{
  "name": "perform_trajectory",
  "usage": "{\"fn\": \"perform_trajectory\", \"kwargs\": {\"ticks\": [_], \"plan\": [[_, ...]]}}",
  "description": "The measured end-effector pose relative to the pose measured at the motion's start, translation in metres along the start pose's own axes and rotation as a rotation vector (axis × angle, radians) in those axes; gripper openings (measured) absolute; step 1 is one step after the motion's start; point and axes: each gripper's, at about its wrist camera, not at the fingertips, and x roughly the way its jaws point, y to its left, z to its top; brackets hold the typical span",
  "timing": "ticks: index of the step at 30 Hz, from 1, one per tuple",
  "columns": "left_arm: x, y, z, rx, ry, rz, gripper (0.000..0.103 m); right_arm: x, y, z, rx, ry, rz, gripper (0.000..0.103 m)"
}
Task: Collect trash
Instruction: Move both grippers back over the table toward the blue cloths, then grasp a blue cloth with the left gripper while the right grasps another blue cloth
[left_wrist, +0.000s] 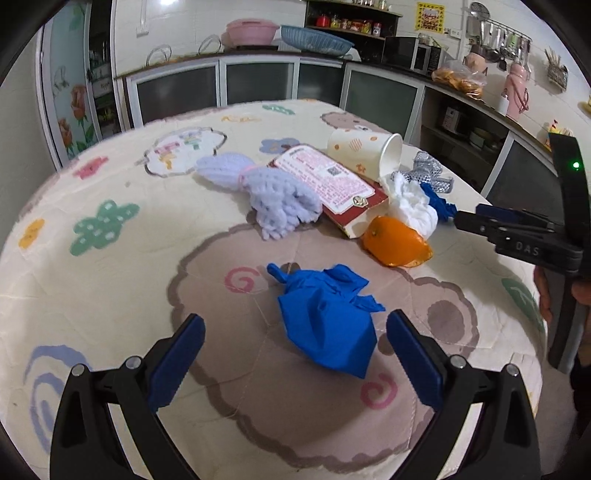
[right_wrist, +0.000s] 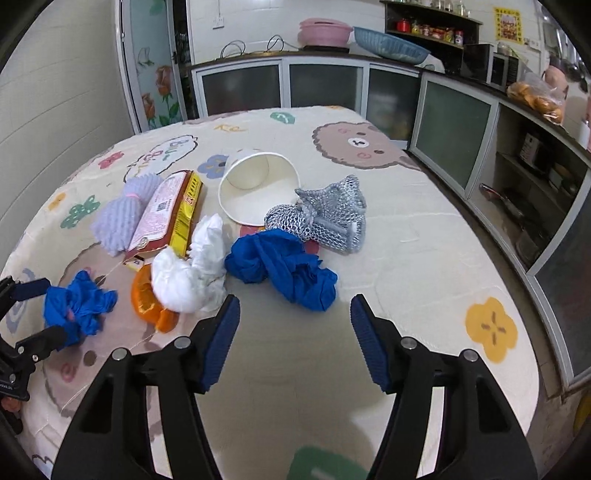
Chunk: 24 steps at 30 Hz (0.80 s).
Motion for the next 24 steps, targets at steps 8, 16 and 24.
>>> {"fn": "perform_trajectory", "kwargs": {"ticks": [8, 16, 24], "plan": [[0.021, 0.003, 0.008, -0.038, 0.041, -0.043, 0.095, 0.028, -0.002, 0.008, -0.001, 0.052, 0.004, 0.053], [0.028, 0.002, 0.014, -0.050, 0.047, -0.057, 0.067, 0.040, -0.005, 0.009, 0.032, 0.073, 0.004, 0.020], [0.026, 0.000, 0.013, -0.046, 0.054, -0.050, 0.020, 0.032, -0.011, 0.009, 0.074, 0.062, -0.005, 0.004]]}}
